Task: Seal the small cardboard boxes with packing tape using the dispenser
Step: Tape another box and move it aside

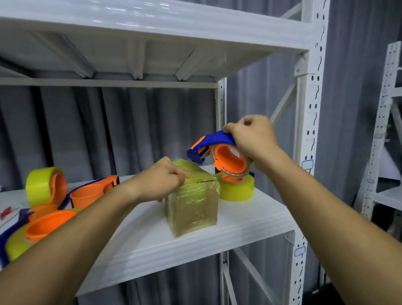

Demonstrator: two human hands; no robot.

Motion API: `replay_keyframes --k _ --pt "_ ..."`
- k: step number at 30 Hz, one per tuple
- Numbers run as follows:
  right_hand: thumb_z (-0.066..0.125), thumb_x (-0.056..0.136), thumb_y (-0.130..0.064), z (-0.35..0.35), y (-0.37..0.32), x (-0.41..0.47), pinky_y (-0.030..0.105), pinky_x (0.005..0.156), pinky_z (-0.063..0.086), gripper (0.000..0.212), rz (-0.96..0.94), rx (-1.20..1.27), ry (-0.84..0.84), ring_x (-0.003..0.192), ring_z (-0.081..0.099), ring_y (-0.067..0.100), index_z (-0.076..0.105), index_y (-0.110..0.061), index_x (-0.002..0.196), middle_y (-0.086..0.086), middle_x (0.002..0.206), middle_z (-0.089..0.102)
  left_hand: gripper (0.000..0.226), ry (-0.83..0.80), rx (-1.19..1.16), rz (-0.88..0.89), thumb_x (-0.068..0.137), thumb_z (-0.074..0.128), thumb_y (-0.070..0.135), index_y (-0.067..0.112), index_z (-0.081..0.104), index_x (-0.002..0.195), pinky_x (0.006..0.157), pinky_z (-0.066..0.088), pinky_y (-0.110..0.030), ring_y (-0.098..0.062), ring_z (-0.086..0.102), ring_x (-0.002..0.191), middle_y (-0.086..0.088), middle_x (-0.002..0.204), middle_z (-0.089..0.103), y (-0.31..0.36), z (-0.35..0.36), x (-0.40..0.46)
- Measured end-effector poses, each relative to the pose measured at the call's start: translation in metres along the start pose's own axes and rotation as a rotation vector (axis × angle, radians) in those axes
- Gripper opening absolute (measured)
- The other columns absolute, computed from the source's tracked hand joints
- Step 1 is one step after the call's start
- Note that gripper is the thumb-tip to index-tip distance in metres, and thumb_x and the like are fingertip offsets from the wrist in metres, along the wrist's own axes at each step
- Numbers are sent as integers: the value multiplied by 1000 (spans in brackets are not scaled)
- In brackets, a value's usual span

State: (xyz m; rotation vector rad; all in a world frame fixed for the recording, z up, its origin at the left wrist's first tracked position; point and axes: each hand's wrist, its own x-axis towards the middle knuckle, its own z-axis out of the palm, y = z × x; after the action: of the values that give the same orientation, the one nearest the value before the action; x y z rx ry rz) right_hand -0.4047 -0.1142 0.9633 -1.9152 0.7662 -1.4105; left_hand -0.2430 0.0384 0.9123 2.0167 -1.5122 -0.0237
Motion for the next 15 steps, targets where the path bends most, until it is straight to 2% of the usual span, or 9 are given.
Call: replay_keyframes --k 1,3,5,7,11,13,15 --pt "71 72 -37 1 0 2 45 63 53 38 6 9 -11 61 52 21 62 0 73 4 57 54 25 -1 48 15 95 46 14 8 50 71 53 47 -28 -8 46 61 17 70 57 0 0 1" --pt "70 70 -39 2 -1 5 46 65 55 40 20 28 -22 62 54 22 63 0 75 5 58 55 40 20 222 39 99 49 29 3 53 68 71 49 -38 -10 48 74 6 73 48 2 -2 2" --pt "69 67 -40 2 -2 7 46 67 56 41 39 55 -18 63 56 26 63 0 74 8 58 56 47 54 395 20 100 46 42 14 56 64 81 44 -40 -11 45 89 5 81 45 6 0 1" --pt "68 67 -42 2 -4 7 48 71 57 43 59 89 -16 71 64 33 65 0 76 14 64 63 50 104 496 33 101 40 47 22 54 60 84 33 -39 -18 38 94 7 84 43 9 6 -3" --pt "70 71 -42 2 -5 5 53 75 60 43 117 138 -24 76 70 31 71 -1 84 14 76 72 52 119 401 123 104 35 42 18 49 60 74 38 -36 -16 50 78 2 83 39 8 13 -8" --pt "71 71 -38 3 -8 3 55 75 59 45 142 178 -27 69 67 28 71 3 89 21 83 71 50 95 352 108 102 31 42 18 57 66 80 36 -37 -14 48 83 4 86 38 8 14 -8" --pt "72 73 -35 6 -12 0 54 76 58 42 165 210 -24 67 65 28 72 4 89 22 84 72 51 72 302 91 94 25 47 26 71 89 90 26 -35 -10 40 97 9 92 38 7 18 -9"
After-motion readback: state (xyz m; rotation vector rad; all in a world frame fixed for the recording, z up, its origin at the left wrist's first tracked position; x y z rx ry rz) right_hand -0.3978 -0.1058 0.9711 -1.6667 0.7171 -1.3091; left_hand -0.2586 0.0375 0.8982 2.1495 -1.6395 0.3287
